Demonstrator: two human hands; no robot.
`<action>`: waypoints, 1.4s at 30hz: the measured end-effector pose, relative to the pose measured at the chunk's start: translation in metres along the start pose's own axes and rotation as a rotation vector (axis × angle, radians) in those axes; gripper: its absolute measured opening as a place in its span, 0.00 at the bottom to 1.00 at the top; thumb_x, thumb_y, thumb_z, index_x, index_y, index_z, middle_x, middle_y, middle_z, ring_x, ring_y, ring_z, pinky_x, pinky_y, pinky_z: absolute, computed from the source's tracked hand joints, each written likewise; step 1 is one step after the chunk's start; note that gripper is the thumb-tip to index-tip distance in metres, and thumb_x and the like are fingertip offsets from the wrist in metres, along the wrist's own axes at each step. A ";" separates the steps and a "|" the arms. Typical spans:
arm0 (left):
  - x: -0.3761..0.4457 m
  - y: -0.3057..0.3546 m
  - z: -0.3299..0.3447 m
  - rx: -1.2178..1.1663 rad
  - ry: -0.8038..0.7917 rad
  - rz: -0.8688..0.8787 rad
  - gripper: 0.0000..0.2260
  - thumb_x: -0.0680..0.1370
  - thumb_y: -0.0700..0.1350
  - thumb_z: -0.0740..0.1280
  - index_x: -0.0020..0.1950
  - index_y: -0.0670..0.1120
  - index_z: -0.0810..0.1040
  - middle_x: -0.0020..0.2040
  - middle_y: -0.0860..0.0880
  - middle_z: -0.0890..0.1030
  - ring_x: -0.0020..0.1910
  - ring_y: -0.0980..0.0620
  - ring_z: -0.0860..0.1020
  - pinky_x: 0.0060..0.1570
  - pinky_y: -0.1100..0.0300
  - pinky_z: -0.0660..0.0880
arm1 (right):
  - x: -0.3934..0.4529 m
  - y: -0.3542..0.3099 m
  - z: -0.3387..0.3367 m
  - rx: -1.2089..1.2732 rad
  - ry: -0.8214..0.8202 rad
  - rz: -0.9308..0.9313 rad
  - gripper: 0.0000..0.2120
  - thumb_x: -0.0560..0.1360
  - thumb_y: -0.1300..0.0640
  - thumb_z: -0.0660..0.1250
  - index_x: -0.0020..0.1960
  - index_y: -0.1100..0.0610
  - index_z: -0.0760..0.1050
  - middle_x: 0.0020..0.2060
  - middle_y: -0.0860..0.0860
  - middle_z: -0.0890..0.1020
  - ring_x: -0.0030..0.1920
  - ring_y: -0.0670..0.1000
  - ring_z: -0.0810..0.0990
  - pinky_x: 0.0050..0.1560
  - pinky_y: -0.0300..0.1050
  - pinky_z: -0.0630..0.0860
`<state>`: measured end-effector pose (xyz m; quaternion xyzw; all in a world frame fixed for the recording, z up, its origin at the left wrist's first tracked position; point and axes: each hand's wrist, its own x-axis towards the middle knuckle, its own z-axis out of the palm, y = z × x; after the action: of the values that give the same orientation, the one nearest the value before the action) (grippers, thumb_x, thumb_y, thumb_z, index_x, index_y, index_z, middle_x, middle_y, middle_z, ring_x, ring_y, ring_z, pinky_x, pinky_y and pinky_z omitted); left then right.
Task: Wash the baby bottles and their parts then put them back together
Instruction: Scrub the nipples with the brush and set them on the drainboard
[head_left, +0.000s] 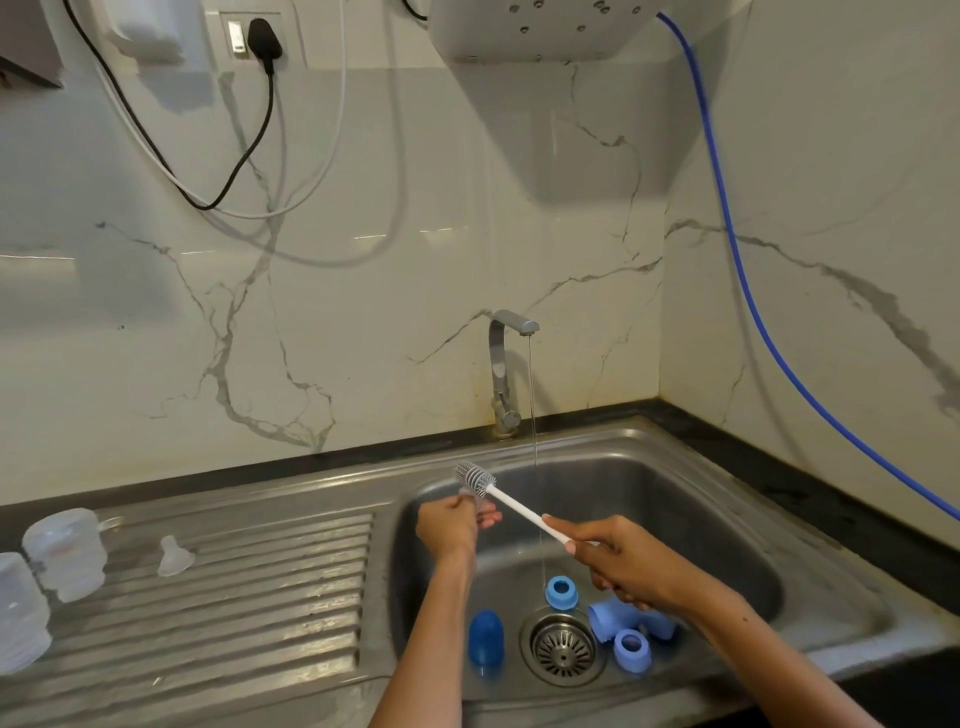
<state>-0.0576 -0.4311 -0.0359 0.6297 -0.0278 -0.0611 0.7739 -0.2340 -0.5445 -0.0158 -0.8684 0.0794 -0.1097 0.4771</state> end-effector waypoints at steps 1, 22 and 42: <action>-0.002 -0.001 0.001 0.017 -0.009 0.012 0.04 0.77 0.35 0.66 0.46 0.35 0.80 0.33 0.42 0.81 0.29 0.50 0.81 0.27 0.67 0.77 | 0.002 -0.001 0.002 -0.021 0.011 -0.011 0.18 0.81 0.56 0.60 0.63 0.34 0.69 0.26 0.46 0.67 0.27 0.43 0.66 0.25 0.37 0.63; -0.013 0.004 0.009 -0.168 -0.184 -0.006 0.10 0.81 0.37 0.60 0.60 0.38 0.76 0.49 0.41 0.81 0.46 0.45 0.82 0.42 0.59 0.80 | 0.009 0.006 -0.002 0.003 0.100 -0.013 0.17 0.82 0.54 0.59 0.63 0.33 0.70 0.28 0.47 0.70 0.22 0.40 0.66 0.24 0.34 0.63; 0.006 0.013 -0.020 -0.289 -0.179 -0.376 0.16 0.77 0.49 0.68 0.61 0.42 0.77 0.61 0.41 0.78 0.60 0.45 0.77 0.60 0.44 0.70 | 0.009 0.008 -0.011 -0.928 0.044 -0.203 0.22 0.83 0.53 0.53 0.74 0.37 0.59 0.33 0.50 0.74 0.32 0.48 0.70 0.38 0.43 0.69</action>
<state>-0.0482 -0.4103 -0.0275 0.4985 0.0304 -0.2628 0.8255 -0.2288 -0.5593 -0.0159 -0.9906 0.0448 -0.1270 0.0236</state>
